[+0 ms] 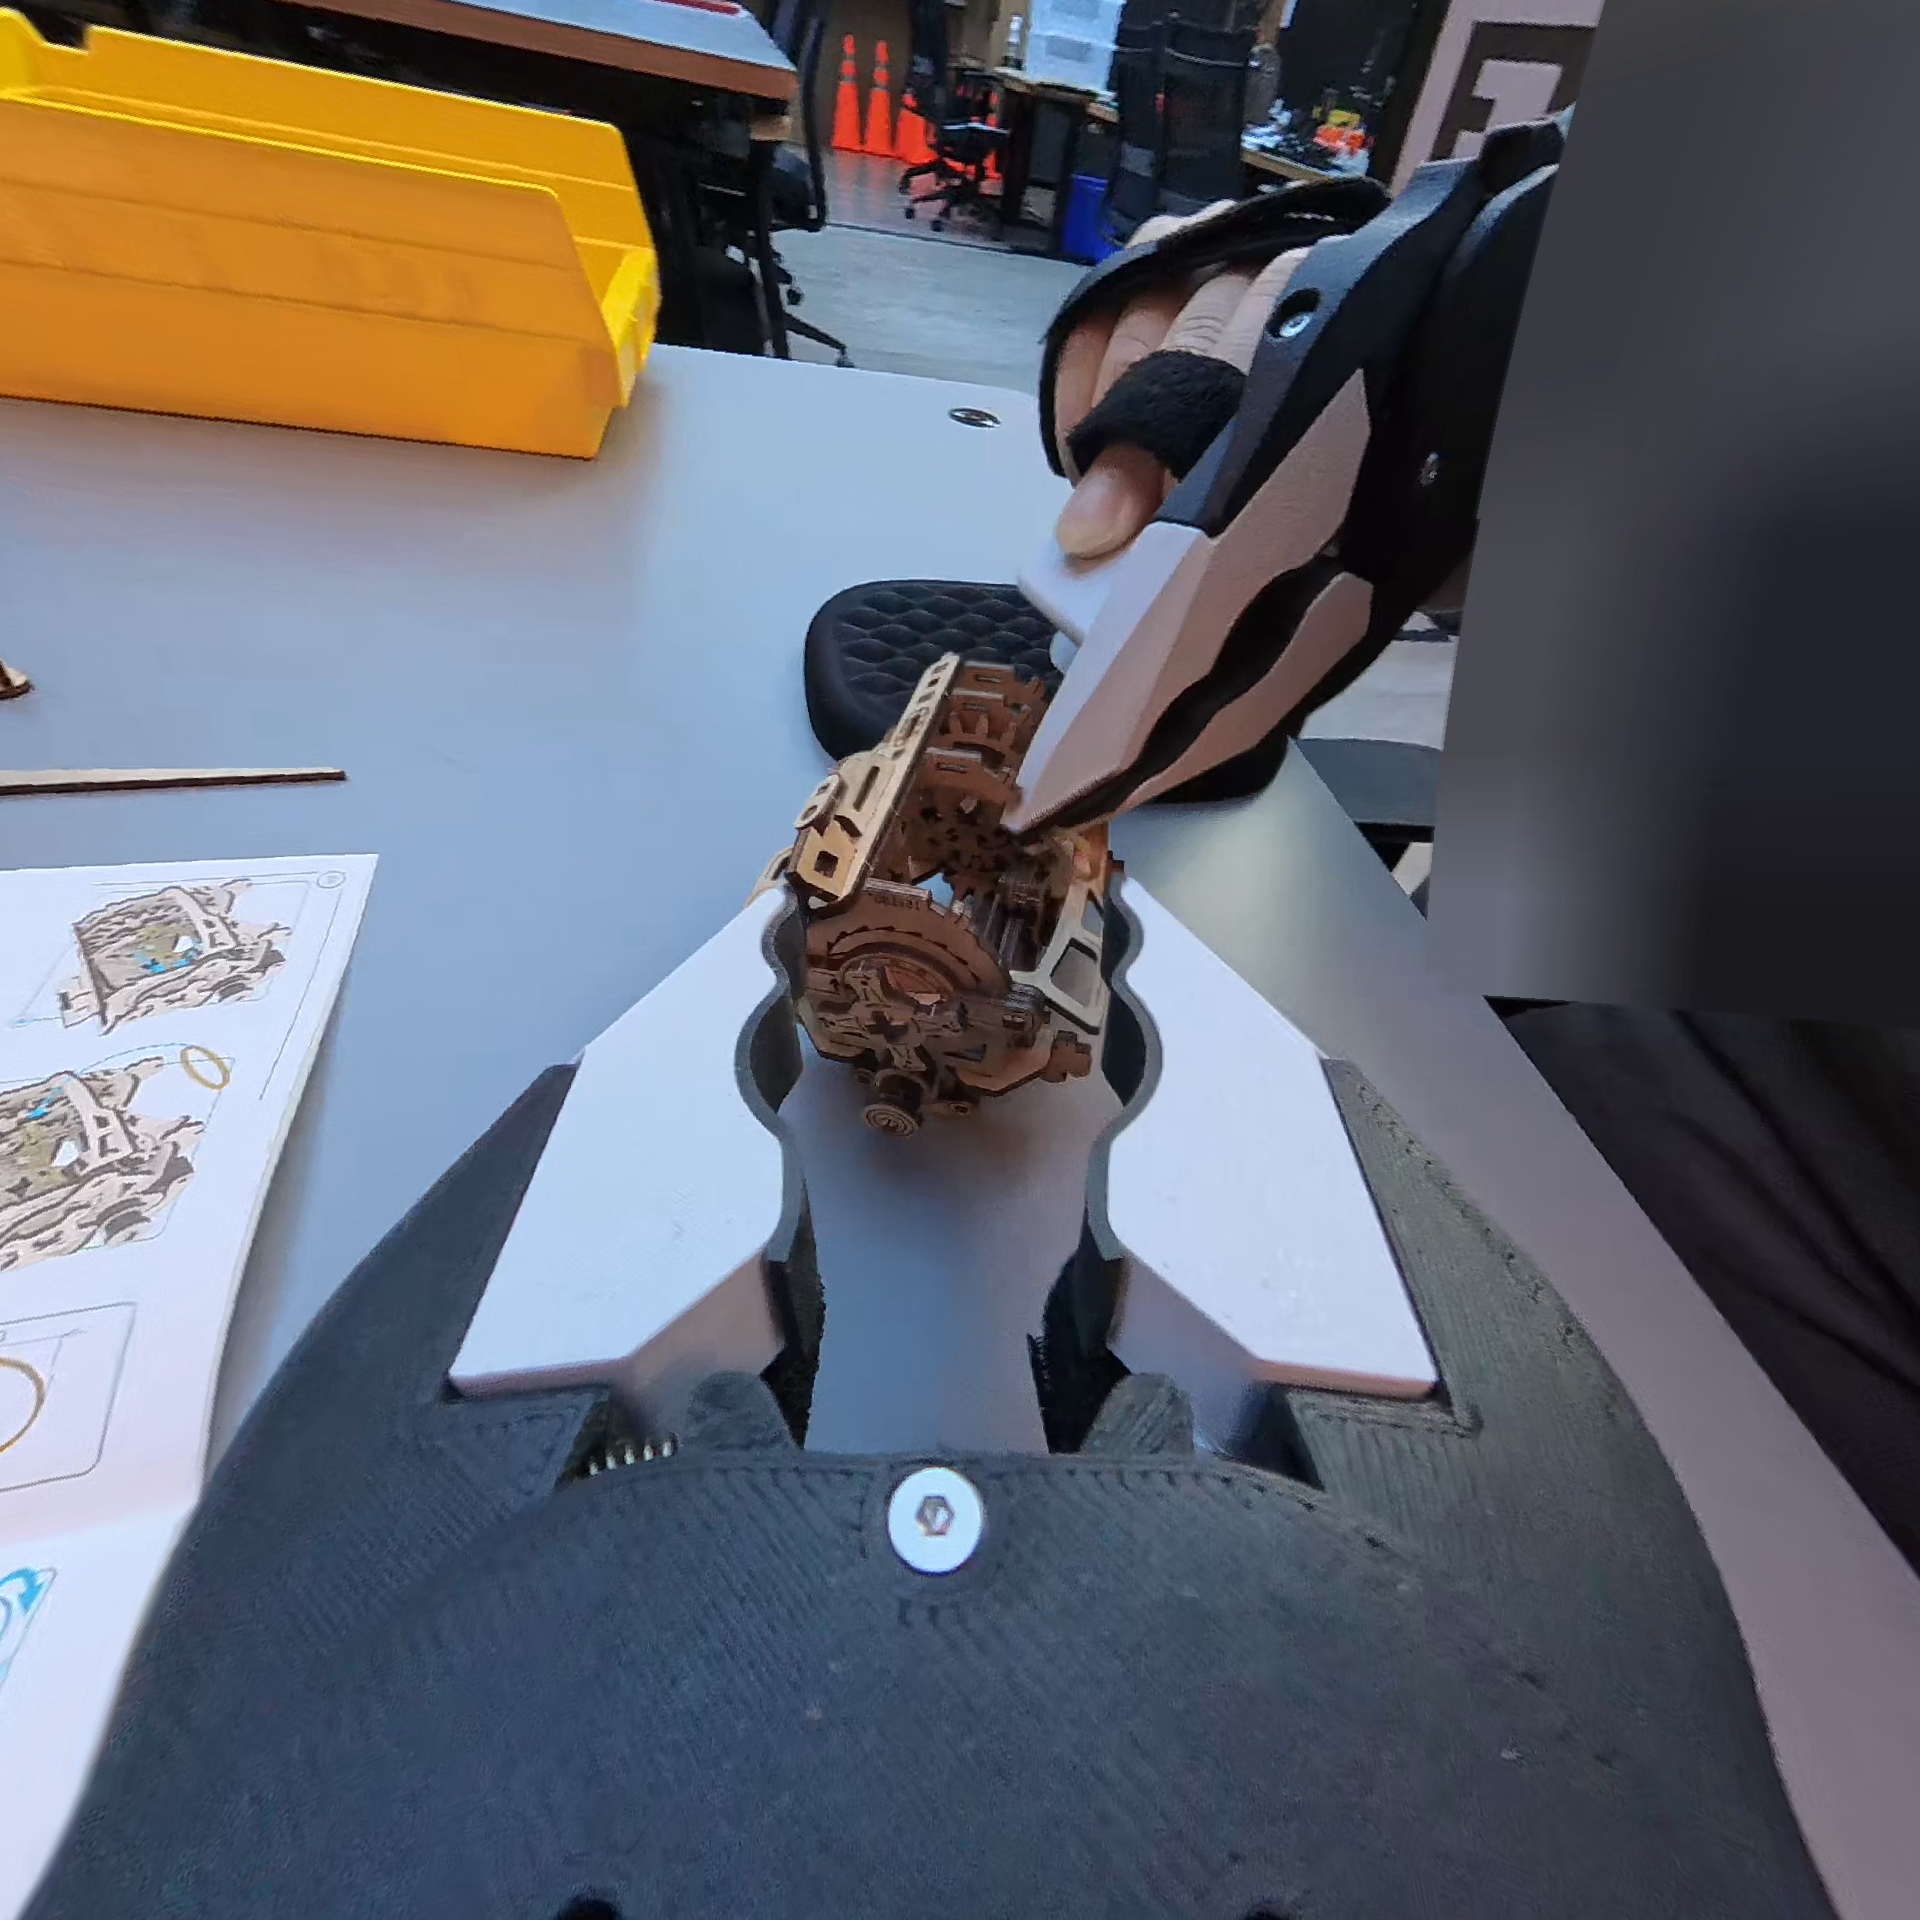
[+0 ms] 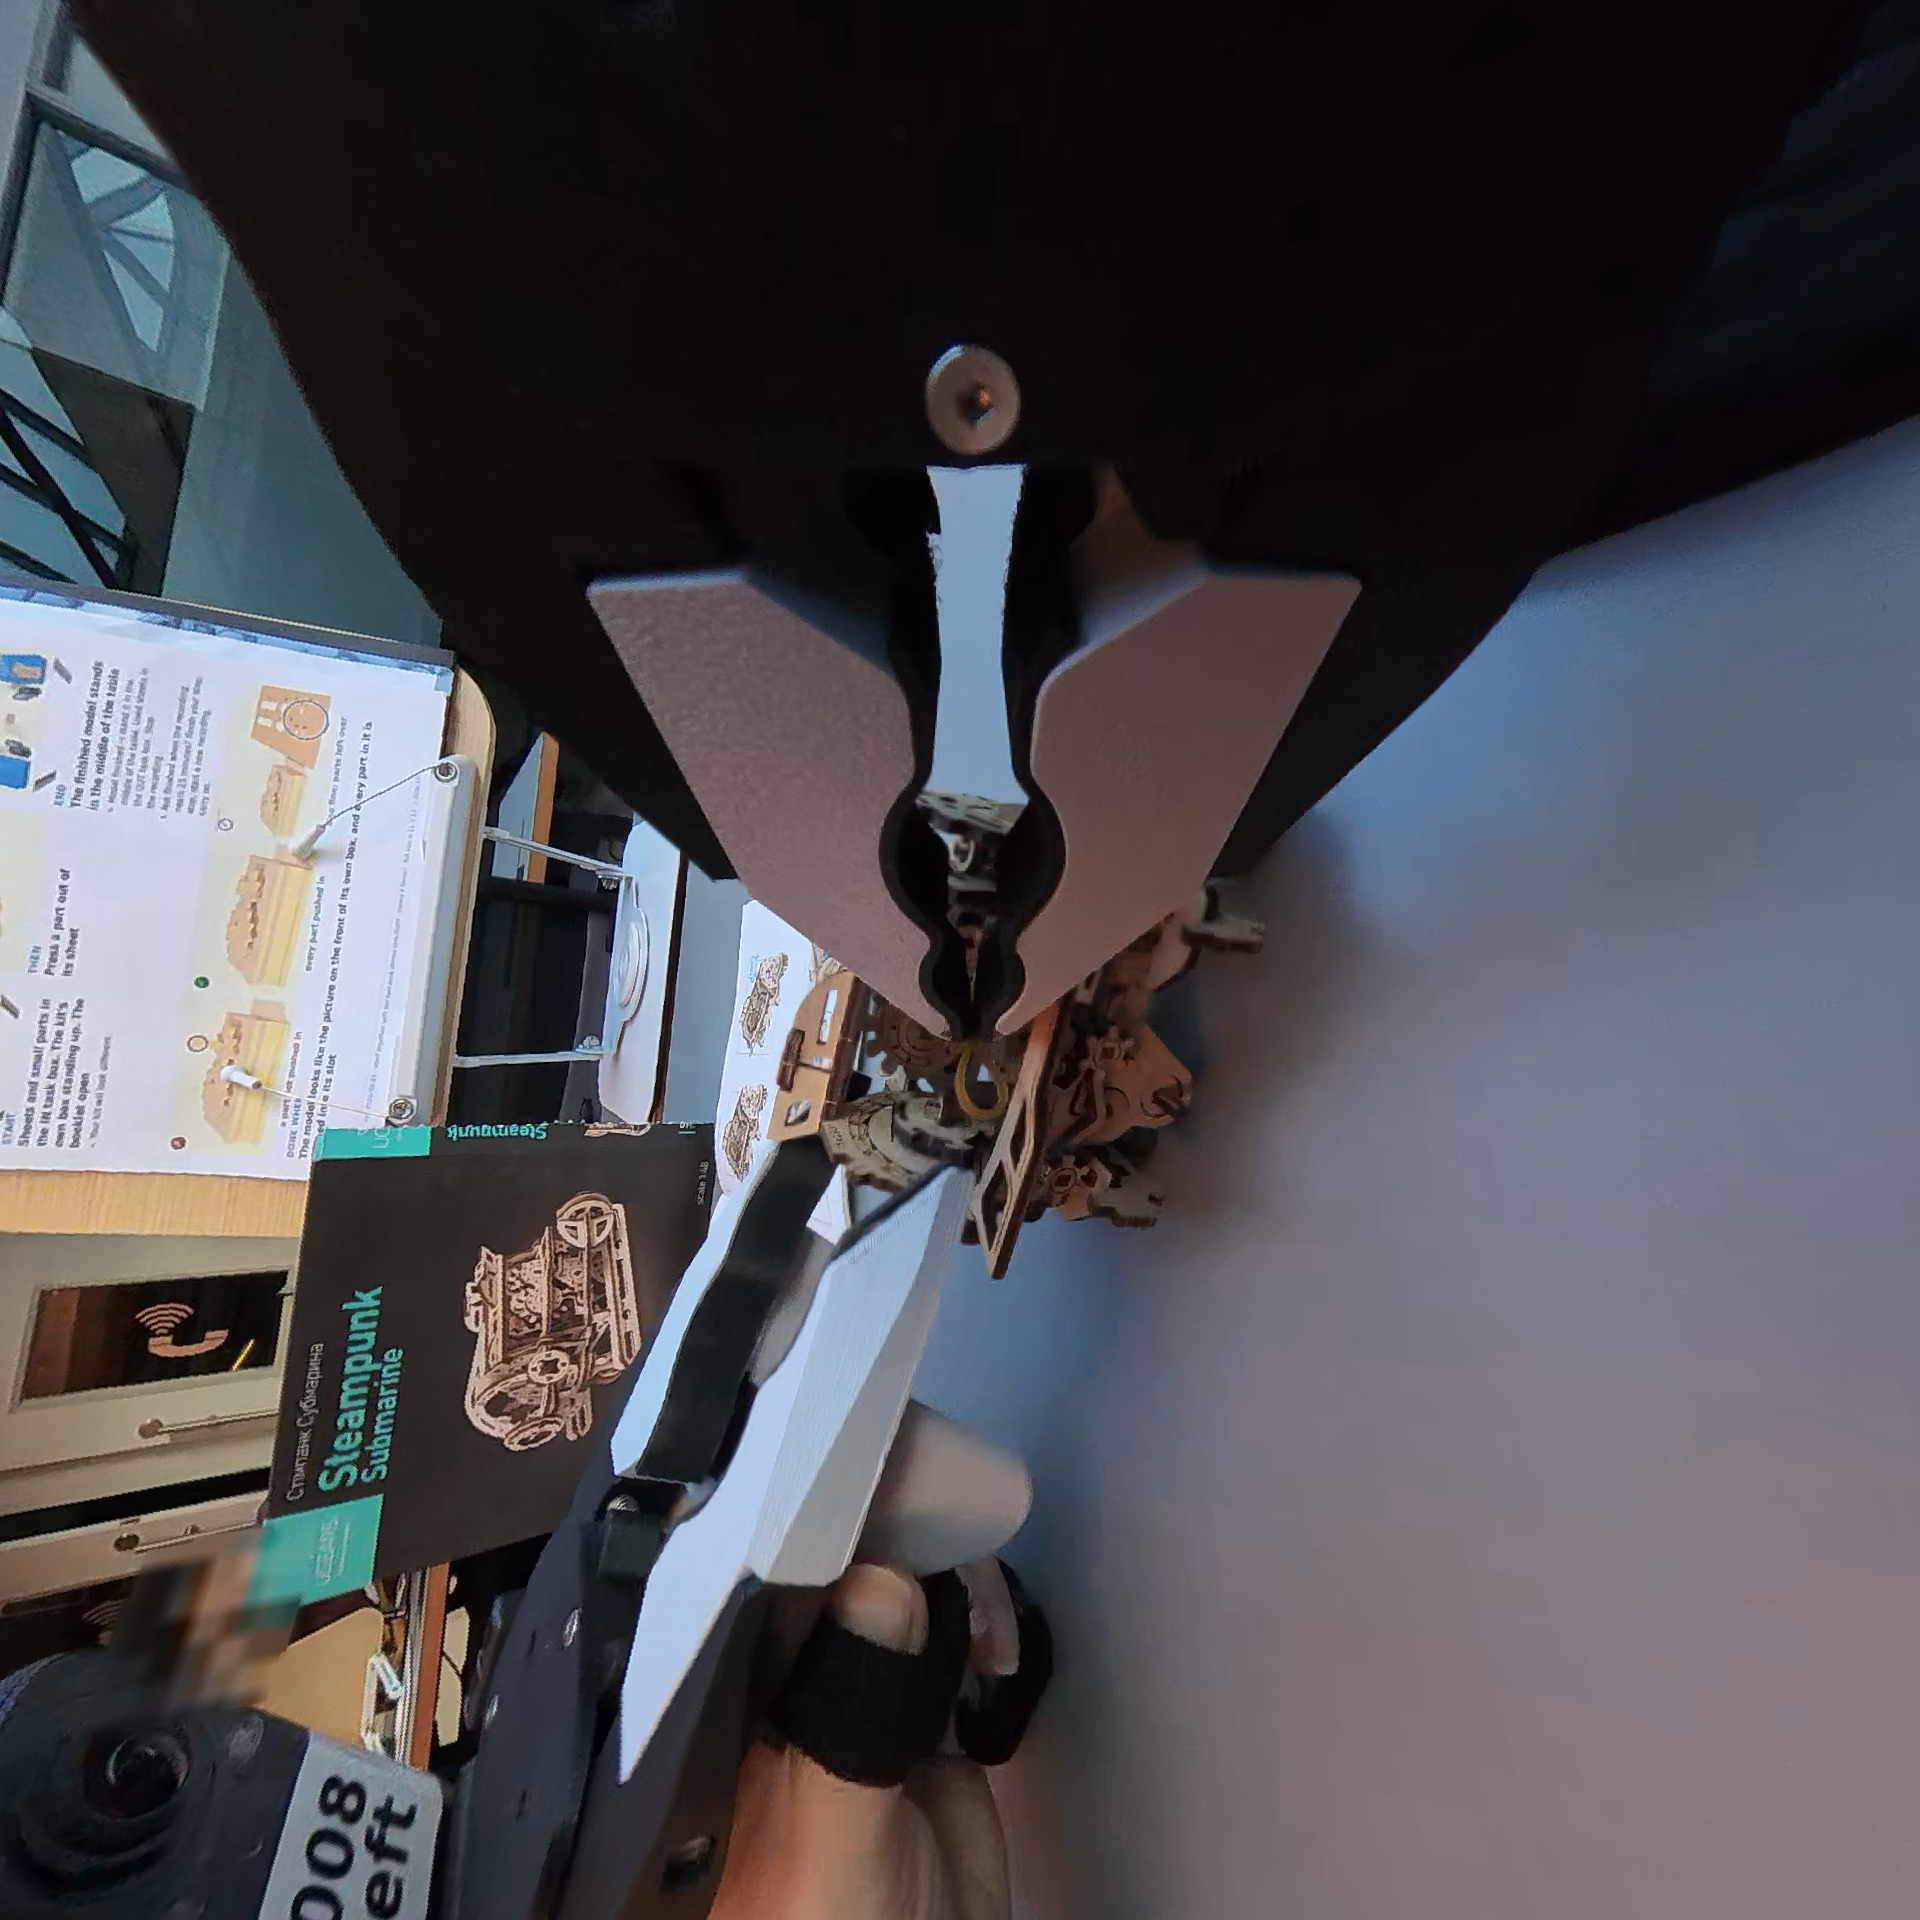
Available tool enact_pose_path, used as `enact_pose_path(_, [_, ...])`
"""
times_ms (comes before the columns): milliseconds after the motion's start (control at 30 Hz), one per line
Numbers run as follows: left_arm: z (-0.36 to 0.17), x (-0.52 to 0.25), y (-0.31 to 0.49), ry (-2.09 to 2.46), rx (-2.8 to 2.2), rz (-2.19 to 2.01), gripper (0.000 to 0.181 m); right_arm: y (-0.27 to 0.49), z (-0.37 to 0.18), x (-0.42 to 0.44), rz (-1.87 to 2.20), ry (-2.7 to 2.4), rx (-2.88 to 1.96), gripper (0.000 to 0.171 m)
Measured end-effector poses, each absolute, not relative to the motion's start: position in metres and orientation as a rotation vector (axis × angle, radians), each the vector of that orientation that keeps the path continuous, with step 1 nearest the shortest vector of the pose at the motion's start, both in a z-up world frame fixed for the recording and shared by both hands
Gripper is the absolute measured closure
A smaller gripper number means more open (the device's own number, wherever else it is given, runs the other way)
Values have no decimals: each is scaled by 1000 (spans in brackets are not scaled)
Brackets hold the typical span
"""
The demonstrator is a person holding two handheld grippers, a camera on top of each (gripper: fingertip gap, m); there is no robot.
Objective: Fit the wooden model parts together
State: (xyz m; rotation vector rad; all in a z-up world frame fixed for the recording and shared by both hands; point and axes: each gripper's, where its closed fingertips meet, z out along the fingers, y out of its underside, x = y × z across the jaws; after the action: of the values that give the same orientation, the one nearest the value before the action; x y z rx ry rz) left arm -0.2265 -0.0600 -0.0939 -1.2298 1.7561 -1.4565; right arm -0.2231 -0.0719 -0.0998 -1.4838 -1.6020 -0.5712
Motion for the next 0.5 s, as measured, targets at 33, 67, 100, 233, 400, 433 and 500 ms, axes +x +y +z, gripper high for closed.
enact_pose_path(33, [-94, -227, -58, 1780, -1214, -1469, 130, -72, -100, -222, -564, -1613, -1475, 171])
enact_pose_path(67, [-93, -226, -56, 1788, -1207, -1491, 129, -72, -100, -223, -554, -1627, -1445, 171])
enact_pose_path(100, [-92, -225, -56, 1794, -1207, -1539, 129, -72, -99, -222, -556, -1633, -1424, 171])
enact_pose_path(233, [-92, -231, -55, 1888, -1201, -1663, 136, -71, -99, -222, -509, -1633, -1417, 171])
enact_pose_path(400, [-99, -231, -55, 1947, -1194, -1627, 137, -70, -99, -222, -496, -1651, -1385, 171])
enact_pose_path(433, [-101, -229, -54, 1948, -1210, -1608, 141, -70, -99, -222, -486, -1652, -1382, 171])
enact_pose_path(500, [-102, -227, -54, 1943, -1215, -1585, 142, -70, -99, -221, -467, -1656, -1371, 171])
